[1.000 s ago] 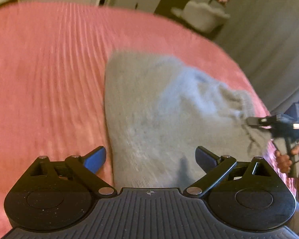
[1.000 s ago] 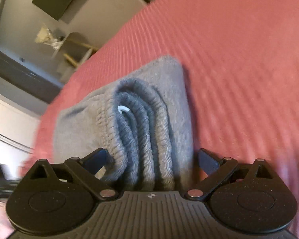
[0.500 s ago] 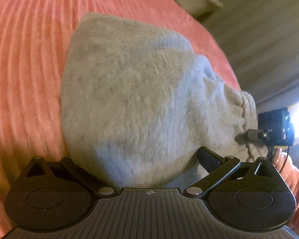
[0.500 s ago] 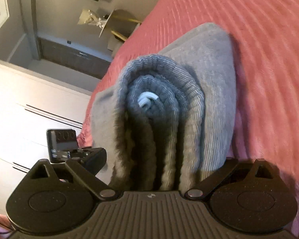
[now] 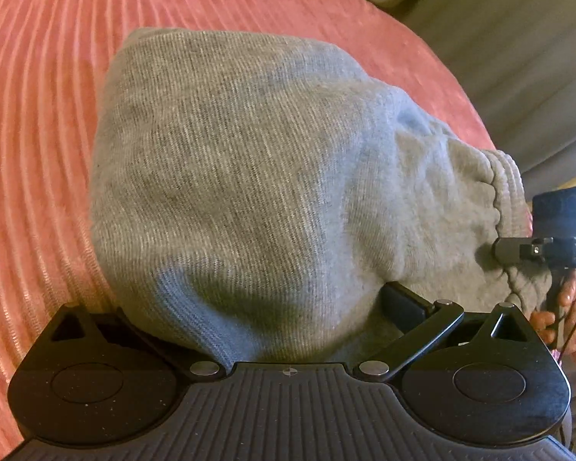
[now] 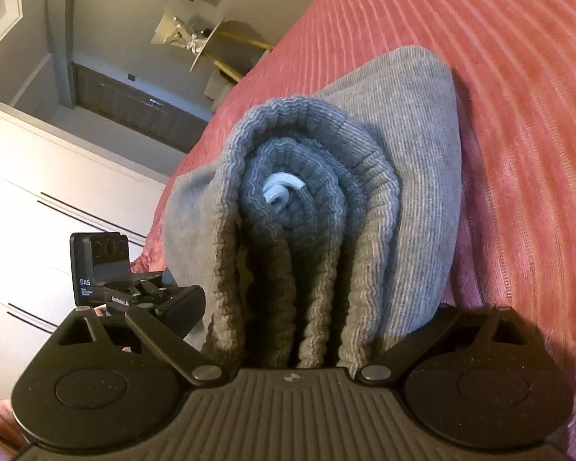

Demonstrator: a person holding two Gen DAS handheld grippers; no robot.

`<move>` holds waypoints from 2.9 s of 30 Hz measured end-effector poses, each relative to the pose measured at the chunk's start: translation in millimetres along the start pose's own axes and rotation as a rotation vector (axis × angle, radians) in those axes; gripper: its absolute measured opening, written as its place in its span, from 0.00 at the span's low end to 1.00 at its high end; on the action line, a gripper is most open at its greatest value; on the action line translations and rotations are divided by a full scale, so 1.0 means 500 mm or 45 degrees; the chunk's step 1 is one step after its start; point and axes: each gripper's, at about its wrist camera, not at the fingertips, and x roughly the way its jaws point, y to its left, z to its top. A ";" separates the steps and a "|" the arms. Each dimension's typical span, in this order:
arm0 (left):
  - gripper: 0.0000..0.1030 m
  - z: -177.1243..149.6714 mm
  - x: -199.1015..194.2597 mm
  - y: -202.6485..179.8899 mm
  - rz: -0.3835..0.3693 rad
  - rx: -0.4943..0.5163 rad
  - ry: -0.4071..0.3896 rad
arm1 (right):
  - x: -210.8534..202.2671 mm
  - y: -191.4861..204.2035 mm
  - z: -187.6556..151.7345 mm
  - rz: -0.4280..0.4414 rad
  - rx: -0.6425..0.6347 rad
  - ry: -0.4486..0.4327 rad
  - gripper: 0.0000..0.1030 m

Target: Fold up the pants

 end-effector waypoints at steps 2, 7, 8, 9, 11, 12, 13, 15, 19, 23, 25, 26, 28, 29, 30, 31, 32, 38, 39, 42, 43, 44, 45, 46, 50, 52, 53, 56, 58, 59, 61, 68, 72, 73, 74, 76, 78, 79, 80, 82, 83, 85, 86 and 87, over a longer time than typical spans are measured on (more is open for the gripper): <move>1.00 -0.002 -0.006 0.009 -0.003 -0.006 0.003 | 0.005 -0.002 0.005 -0.002 0.023 -0.003 0.95; 1.00 -0.003 -0.009 0.016 0.026 -0.041 -0.016 | 0.008 0.041 0.006 -0.158 0.053 -0.044 0.89; 1.00 -0.007 -0.011 0.010 0.047 -0.031 -0.031 | 0.009 0.055 0.003 -0.216 0.029 -0.046 0.81; 0.99 -0.013 -0.013 0.003 0.067 -0.019 -0.046 | 0.009 0.073 -0.001 -0.287 -0.006 -0.053 0.77; 0.93 -0.022 -0.019 -0.014 0.092 -0.008 -0.078 | 0.005 0.097 -0.011 -0.340 -0.059 -0.070 0.69; 0.87 -0.027 -0.026 -0.018 0.095 -0.010 -0.087 | 0.003 0.106 -0.014 -0.355 -0.076 -0.078 0.65; 0.85 -0.030 -0.033 -0.023 0.105 -0.010 -0.097 | 0.000 0.115 -0.016 -0.372 -0.085 -0.087 0.64; 0.77 -0.036 -0.043 -0.038 0.148 0.018 -0.107 | -0.002 0.131 -0.018 -0.396 -0.097 -0.098 0.62; 0.62 -0.046 -0.066 -0.074 0.231 0.090 -0.143 | 0.003 0.157 -0.020 -0.463 -0.095 -0.121 0.59; 0.50 -0.058 -0.089 -0.087 0.245 0.076 -0.172 | 0.005 0.200 -0.028 -0.494 -0.163 -0.155 0.56; 0.46 -0.063 -0.097 -0.093 0.249 0.071 -0.191 | 0.001 0.218 -0.033 -0.503 -0.184 -0.170 0.55; 0.44 -0.064 -0.102 -0.096 0.249 0.071 -0.201 | 0.000 0.227 -0.036 -0.505 -0.191 -0.179 0.55; 0.42 -0.066 -0.116 -0.106 0.248 0.073 -0.221 | -0.006 0.243 -0.043 -0.506 -0.213 -0.188 0.55; 0.41 -0.067 -0.122 -0.111 0.243 0.073 -0.230 | -0.009 0.254 -0.045 -0.497 -0.223 -0.198 0.54; 0.40 -0.069 -0.129 -0.114 0.239 0.076 -0.234 | -0.011 0.257 -0.045 -0.486 -0.228 -0.203 0.54; 0.40 -0.068 -0.136 -0.114 0.235 0.083 -0.240 | -0.012 0.268 -0.044 -0.480 -0.234 -0.209 0.54; 0.40 -0.069 -0.143 -0.119 0.233 0.088 -0.247 | -0.013 0.278 -0.044 -0.481 -0.239 -0.216 0.54; 0.38 -0.061 -0.171 -0.142 0.236 0.096 -0.270 | -0.013 0.319 -0.035 -0.484 -0.286 -0.231 0.53; 0.38 -0.054 -0.172 -0.148 0.241 0.099 -0.276 | -0.012 0.323 -0.033 -0.479 -0.289 -0.234 0.53; 0.38 -0.038 -0.197 -0.158 0.245 0.109 -0.330 | -0.015 0.328 -0.022 -0.463 -0.302 -0.256 0.53; 0.38 -0.030 -0.204 -0.160 0.249 0.112 -0.344 | -0.015 0.333 -0.015 -0.460 -0.305 -0.267 0.53; 0.38 -0.019 -0.209 -0.163 0.259 0.117 -0.360 | -0.015 0.337 -0.004 -0.455 -0.311 -0.279 0.53; 0.38 -0.006 -0.213 -0.165 0.267 0.121 -0.379 | -0.010 0.344 0.009 -0.453 -0.317 -0.294 0.53; 0.38 0.007 -0.215 -0.166 0.272 0.125 -0.395 | -0.010 0.348 0.022 -0.449 -0.319 -0.307 0.53; 0.38 0.062 -0.203 -0.154 0.257 0.085 -0.437 | -0.011 0.355 0.090 -0.447 -0.331 -0.365 0.53; 0.38 0.095 -0.187 -0.144 0.254 0.070 -0.450 | -0.006 0.352 0.123 -0.455 -0.337 -0.386 0.53; 0.38 0.109 -0.178 -0.141 0.255 0.066 -0.454 | -0.003 0.348 0.137 -0.466 -0.337 -0.399 0.53; 0.38 0.148 -0.141 -0.130 0.256 0.058 -0.462 | 0.014 0.329 0.180 -0.494 -0.334 -0.424 0.53; 0.38 0.160 -0.116 -0.116 0.255 0.048 -0.449 | 0.028 0.311 0.202 -0.509 -0.322 -0.430 0.53; 0.38 0.163 -0.102 -0.108 0.248 0.032 -0.432 | 0.036 0.299 0.210 -0.522 -0.314 -0.424 0.53; 0.40 0.165 -0.078 -0.088 0.258 -0.001 -0.398 | 0.053 0.276 0.220 -0.542 -0.293 -0.394 0.53; 0.74 0.136 -0.120 -0.015 0.493 -0.107 -0.448 | 0.038 0.210 0.228 -0.801 -0.270 -0.410 0.92; 0.78 0.061 -0.163 -0.045 0.516 -0.076 -0.570 | -0.036 0.231 0.157 -0.856 -0.218 -0.751 0.93; 0.79 0.039 -0.154 -0.063 0.520 -0.021 -0.554 | -0.034 0.246 0.129 -0.808 -0.256 -0.780 0.93; 0.81 0.019 -0.144 -0.075 0.525 0.027 -0.541 | -0.020 0.263 0.101 -0.784 -0.320 -0.774 0.93; 0.81 -0.013 -0.106 -0.098 0.591 0.145 -0.475 | 0.023 0.282 0.056 -0.814 -0.441 -0.718 0.93; 0.85 -0.038 -0.086 -0.107 0.732 0.242 -0.460 | 0.078 0.280 0.028 -0.906 -0.542 -0.628 0.93; 0.88 -0.046 -0.091 -0.109 0.795 0.252 -0.484 | 0.100 0.274 0.020 -1.028 -0.588 -0.597 0.93; 0.91 -0.055 -0.106 -0.105 0.845 0.220 -0.524 | 0.120 0.266 0.014 -1.223 -0.632 -0.579 0.95; 0.90 -0.077 -0.150 -0.089 0.908 0.099 -0.620 | 0.111 0.261 -0.003 -1.247 -0.618 -0.617 0.94; 0.89 -0.092 -0.165 -0.080 0.941 0.062 -0.657 | 0.095 0.263 -0.012 -1.218 -0.553 -0.666 0.94; 0.89 -0.125 -0.180 -0.064 0.929 0.081 -0.675 | 0.076 0.273 -0.028 -1.208 -0.498 -0.714 0.94; 0.89 -0.144 -0.178 -0.061 0.881 0.135 -0.651 | 0.074 0.280 -0.034 -1.215 -0.503 -0.723 0.94; 0.89 -0.162 -0.173 -0.059 0.854 0.189 -0.622 | 0.071 0.289 -0.045 -1.226 -0.506 -0.750 0.94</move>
